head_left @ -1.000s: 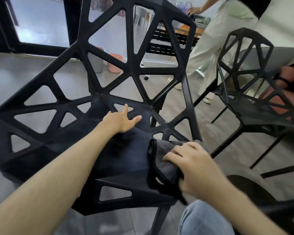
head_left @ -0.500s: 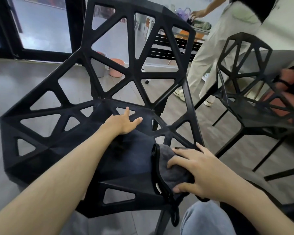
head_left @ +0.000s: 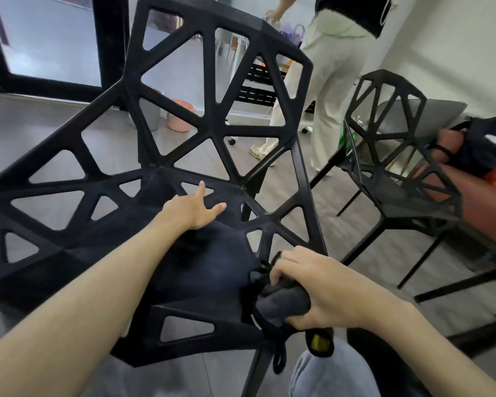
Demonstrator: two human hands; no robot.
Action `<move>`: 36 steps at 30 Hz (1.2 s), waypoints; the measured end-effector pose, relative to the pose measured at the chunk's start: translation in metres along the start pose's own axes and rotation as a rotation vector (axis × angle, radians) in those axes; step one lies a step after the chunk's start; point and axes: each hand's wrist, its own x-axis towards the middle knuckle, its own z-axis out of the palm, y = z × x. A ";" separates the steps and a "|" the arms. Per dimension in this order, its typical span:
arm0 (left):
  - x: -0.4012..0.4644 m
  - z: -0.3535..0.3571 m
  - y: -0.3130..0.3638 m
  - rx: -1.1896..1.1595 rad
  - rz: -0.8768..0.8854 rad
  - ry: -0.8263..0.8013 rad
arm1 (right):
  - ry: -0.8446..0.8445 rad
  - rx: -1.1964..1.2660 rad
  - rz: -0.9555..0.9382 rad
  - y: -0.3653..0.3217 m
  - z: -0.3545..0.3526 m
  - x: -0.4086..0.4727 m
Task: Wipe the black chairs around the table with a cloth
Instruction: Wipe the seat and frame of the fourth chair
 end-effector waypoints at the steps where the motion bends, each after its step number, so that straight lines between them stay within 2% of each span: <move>1: 0.000 0.001 -0.001 0.000 0.005 0.003 | 0.004 0.016 -0.013 -0.003 -0.002 -0.002; 4: 0.000 0.003 -0.002 -0.002 0.015 0.019 | 0.083 0.075 -0.024 -0.014 -0.014 -0.010; 5: 0.000 0.004 -0.002 -0.002 0.017 0.021 | 0.113 0.168 -0.030 -0.016 -0.020 -0.013; 8: 0.001 0.003 -0.002 0.000 0.026 0.018 | 0.128 0.662 0.011 -0.016 -0.036 -0.013; 9: 0.001 0.003 -0.003 0.000 0.029 0.018 | 0.121 0.692 0.034 -0.014 -0.035 -0.009; 10: 0.001 0.003 -0.003 -0.001 0.032 0.019 | 0.113 0.641 0.059 -0.011 -0.030 -0.004; 12: 0.001 0.003 -0.004 -0.003 0.035 0.023 | 0.089 0.332 0.124 -0.001 -0.017 0.008; 14: 0.001 0.003 -0.005 -0.004 0.033 0.021 | 0.029 -0.032 0.277 0.004 -0.007 0.014; 15: 0.002 0.003 -0.005 -0.005 0.032 0.016 | 0.029 -0.094 0.358 0.001 -0.004 0.014; 16: 0.002 0.003 -0.005 -0.007 0.029 0.010 | 0.072 -0.096 0.397 -0.005 0.000 0.013; 20: 0.004 0.001 -0.006 -0.010 0.027 0.003 | 0.278 -0.211 0.333 -0.037 0.040 0.002; 23: 0.003 0.001 -0.005 -0.019 0.026 -0.012 | 0.260 -0.279 0.276 -0.047 0.064 -0.014; 26: 0.000 0.000 -0.005 -0.026 0.028 -0.009 | 0.235 -0.307 0.239 -0.037 0.055 -0.018; 32: -0.003 -0.002 -0.006 -0.040 0.043 -0.014 | 0.038 -0.334 0.154 -0.002 0.023 0.007; 34: -0.003 -0.002 -0.007 -0.046 0.043 -0.017 | 0.017 -0.270 0.136 0.004 0.015 0.009; 36: -0.003 -0.001 -0.007 -0.047 0.039 -0.020 | 0.054 -0.084 0.140 0.007 0.009 0.007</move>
